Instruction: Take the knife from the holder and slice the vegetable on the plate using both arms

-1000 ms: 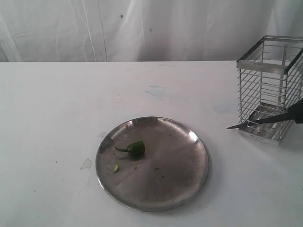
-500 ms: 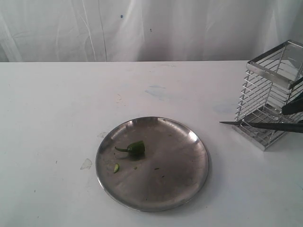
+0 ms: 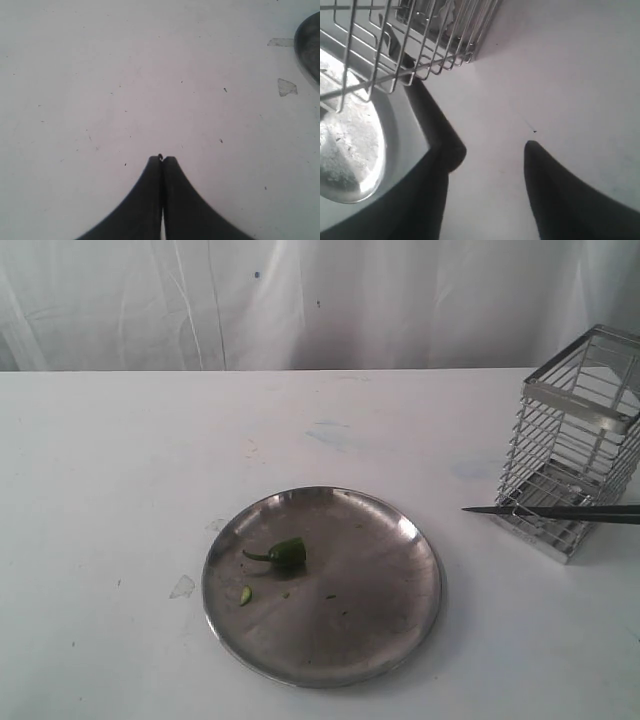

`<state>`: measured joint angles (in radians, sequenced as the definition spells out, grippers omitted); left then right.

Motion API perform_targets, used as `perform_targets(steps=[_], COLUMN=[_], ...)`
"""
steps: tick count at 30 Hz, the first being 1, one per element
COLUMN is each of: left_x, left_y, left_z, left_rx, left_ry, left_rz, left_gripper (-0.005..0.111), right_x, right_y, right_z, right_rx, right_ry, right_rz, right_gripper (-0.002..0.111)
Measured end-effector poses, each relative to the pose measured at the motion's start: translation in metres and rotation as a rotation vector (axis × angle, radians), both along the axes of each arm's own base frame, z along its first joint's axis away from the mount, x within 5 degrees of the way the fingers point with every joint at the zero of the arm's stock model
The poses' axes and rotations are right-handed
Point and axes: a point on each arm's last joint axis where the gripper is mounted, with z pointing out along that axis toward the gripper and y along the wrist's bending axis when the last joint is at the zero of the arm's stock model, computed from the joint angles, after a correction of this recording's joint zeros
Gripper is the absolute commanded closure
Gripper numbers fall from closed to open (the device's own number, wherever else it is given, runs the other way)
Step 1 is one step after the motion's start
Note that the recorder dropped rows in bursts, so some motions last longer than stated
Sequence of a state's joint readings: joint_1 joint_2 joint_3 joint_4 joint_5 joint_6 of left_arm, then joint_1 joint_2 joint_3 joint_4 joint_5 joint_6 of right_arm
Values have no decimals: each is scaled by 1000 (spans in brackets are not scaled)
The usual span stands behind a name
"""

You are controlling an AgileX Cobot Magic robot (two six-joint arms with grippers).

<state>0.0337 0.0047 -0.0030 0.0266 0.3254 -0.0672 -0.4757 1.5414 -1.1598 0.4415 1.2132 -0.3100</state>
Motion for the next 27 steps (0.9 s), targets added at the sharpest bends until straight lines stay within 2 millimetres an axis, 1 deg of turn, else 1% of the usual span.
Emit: perform_targets(steps=[3, 5, 6, 7, 8, 9, 10, 11, 12, 13, 14, 15, 16, 17, 20, 21, 22, 24, 26, 27], left_x=[0, 0, 0, 0, 0, 0, 0, 0, 0, 0, 0, 0, 0, 0, 0, 0, 0, 0, 0, 0], left_y=[0, 0, 0, 0, 0, 0, 0, 0, 0, 0, 0, 0, 0, 0, 0, 0, 0, 0, 0, 0], left_z=[0, 0, 0, 0, 0, 0, 0, 0, 0, 0, 0, 0, 0, 0, 0, 0, 0, 0, 0, 0], left_rx=[0, 0, 0, 0, 0, 0, 0, 0, 0, 0, 0, 0, 0, 0, 0, 0, 0, 0, 0, 0], left_ry=[0, 0, 0, 0, 0, 0, 0, 0, 0, 0, 0, 0, 0, 0, 0, 0, 0, 0, 0, 0], left_rz=[0, 0, 0, 0, 0, 0, 0, 0, 0, 0, 0, 0, 0, 0, 0, 0, 0, 0, 0, 0], left_gripper=[107, 107, 107, 107, 107, 107, 107, 107, 107, 107, 107, 107, 107, 107, 107, 107, 107, 107, 107, 107], right_x=[-5, -7, -8, -10, -13, -20, -26, -41, -49, -64, -68, -76, -77, -79, -87, -89, -90, -91, -91, -90], right_y=[10, 20, 27, 42, 50, 66, 76, 94, 100, 108, 109, 109, 108, 112, 127, 125, 123, 122, 125, 128], right_z=[20, 31, 36, 46, 51, 62, 68, 81, 86, 93, 93, 89, 84, 74, 38, 28, 22, 15, 8, 4], right_rx=[42, 66, 73, 64, 50, -2, -50, -181, -255, -416, -481, -638, -728, -784, -866, -940, -998, -1062, -1082, -1093], right_ry=[-83, -135, -161, -204, -228, -274, -306, -382, -418, -461, -463, -440, -410, -374, -284, -235, -206, -197, -217, -256], right_rz=[-25, -6, 13, 77, 122, 229, 311, 499, 575, 699, 731, 796, 840, 905, 1135, 1196, 1227, 1253, 1287, 1318], right_gripper=[64, 64, 66, 67, 70, 70, 70, 70, 70, 70, 70, 70, 70, 70, 70, 70, 70, 70, 70, 70])
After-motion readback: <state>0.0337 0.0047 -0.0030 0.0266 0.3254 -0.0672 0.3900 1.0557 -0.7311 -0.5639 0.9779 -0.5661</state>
